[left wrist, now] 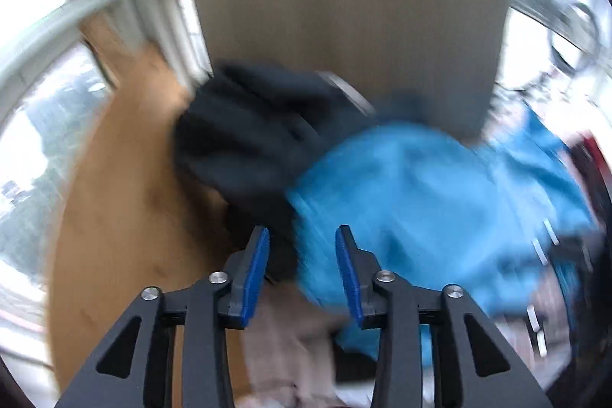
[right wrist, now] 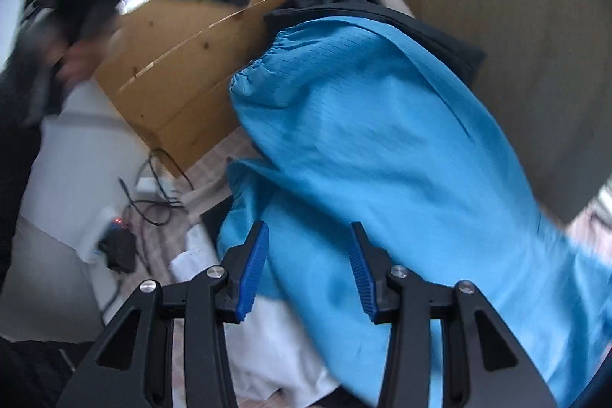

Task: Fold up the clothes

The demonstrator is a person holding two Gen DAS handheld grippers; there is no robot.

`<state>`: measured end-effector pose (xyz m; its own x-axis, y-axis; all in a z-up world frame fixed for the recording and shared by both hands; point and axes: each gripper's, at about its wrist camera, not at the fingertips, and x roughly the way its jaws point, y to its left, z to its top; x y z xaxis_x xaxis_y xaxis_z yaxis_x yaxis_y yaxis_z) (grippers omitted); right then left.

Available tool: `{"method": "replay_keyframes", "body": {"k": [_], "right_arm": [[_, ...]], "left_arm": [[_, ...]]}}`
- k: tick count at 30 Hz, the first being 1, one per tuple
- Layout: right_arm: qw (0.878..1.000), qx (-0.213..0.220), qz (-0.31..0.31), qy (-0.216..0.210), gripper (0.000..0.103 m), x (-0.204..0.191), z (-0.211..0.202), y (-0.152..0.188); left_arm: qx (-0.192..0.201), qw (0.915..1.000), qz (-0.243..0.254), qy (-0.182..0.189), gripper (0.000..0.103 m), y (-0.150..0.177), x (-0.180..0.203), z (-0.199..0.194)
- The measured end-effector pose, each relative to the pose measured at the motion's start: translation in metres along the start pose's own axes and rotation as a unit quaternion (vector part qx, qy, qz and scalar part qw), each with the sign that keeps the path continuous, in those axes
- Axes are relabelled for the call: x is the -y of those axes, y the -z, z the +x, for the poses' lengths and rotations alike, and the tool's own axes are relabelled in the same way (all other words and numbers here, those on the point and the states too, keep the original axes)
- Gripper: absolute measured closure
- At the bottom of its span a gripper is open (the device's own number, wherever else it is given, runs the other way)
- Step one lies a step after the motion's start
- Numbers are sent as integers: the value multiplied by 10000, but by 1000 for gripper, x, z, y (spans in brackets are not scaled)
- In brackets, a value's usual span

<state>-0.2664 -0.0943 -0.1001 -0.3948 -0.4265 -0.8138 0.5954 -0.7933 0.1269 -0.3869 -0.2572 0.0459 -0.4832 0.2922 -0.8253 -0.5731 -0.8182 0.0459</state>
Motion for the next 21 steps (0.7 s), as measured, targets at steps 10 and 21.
{"method": "replay_keyframes", "body": {"k": [10, 21], "right_arm": [[9971, -549, -505, 164, 61, 35, 13, -9], [9947, -633, -810, -71, 61, 44, 20, -15]], "left_arm": [[-1104, 9904, 820, 156, 59, 69, 38, 77], [-1145, 9856, 1182, 387, 103, 47, 60, 70]]}}
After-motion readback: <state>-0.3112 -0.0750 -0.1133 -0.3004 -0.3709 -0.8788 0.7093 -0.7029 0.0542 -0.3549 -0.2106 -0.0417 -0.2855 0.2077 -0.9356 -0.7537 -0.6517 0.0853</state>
